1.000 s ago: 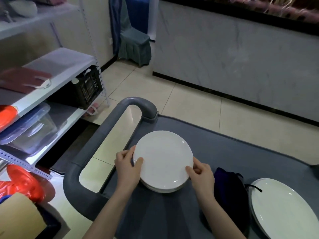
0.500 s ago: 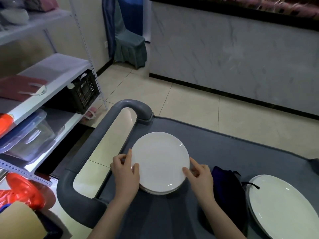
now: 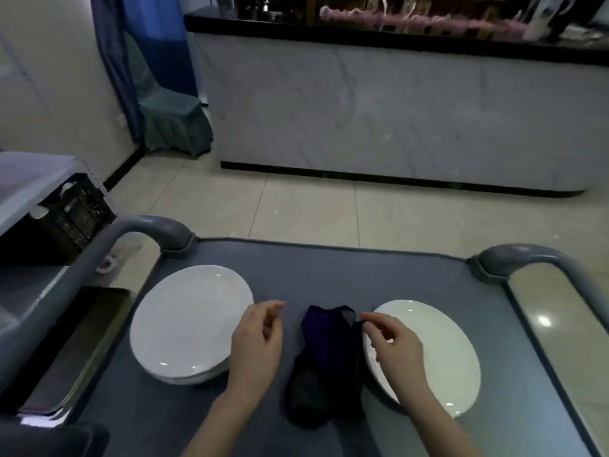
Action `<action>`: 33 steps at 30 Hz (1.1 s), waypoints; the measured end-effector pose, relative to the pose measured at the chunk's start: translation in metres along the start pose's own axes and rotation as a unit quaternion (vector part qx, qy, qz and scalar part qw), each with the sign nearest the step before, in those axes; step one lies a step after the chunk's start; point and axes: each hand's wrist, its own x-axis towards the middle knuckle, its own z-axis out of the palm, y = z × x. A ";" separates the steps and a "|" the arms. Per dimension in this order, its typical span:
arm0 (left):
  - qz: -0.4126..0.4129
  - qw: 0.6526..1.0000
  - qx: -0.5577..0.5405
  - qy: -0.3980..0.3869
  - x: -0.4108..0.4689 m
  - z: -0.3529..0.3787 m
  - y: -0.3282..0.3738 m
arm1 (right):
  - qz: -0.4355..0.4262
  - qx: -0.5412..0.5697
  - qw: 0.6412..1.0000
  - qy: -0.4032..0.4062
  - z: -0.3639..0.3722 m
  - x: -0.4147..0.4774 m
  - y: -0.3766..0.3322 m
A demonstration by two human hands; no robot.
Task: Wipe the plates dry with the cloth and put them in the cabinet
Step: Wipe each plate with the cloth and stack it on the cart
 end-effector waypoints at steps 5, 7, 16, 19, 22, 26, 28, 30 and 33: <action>-0.059 0.991 -0.049 -0.112 -0.029 0.083 0.035 | 0.018 -0.065 0.997 0.033 -0.080 0.010 0.036; -0.076 0.987 -0.042 -0.134 -0.040 0.113 0.043 | 0.043 -0.093 0.994 0.037 -0.105 0.015 0.053; -0.058 0.973 0.157 -0.161 -0.059 0.183 0.050 | 0.085 -0.170 0.982 -0.015 -0.156 0.036 0.103; -0.080 0.969 0.176 -0.155 -0.058 0.185 0.046 | 0.097 -0.144 0.985 -0.025 -0.157 0.039 0.107; -0.105 0.968 0.174 -0.147 -0.056 0.185 0.046 | 0.095 -0.137 0.986 -0.030 -0.159 0.042 0.111; -0.129 0.970 0.149 -0.144 -0.054 0.185 0.049 | 0.120 -0.109 0.986 -0.026 -0.160 0.048 0.113; -0.137 0.971 0.136 -0.140 -0.053 0.185 0.051 | 0.140 -0.088 0.986 -0.018 -0.160 0.050 0.114; -0.138 0.973 0.124 -0.135 -0.053 0.184 0.052 | 0.156 -0.062 0.986 -0.015 -0.160 0.050 0.114; -0.128 0.978 0.104 -0.127 -0.048 0.178 0.055 | 0.170 0.021 0.985 -0.013 -0.163 0.048 0.113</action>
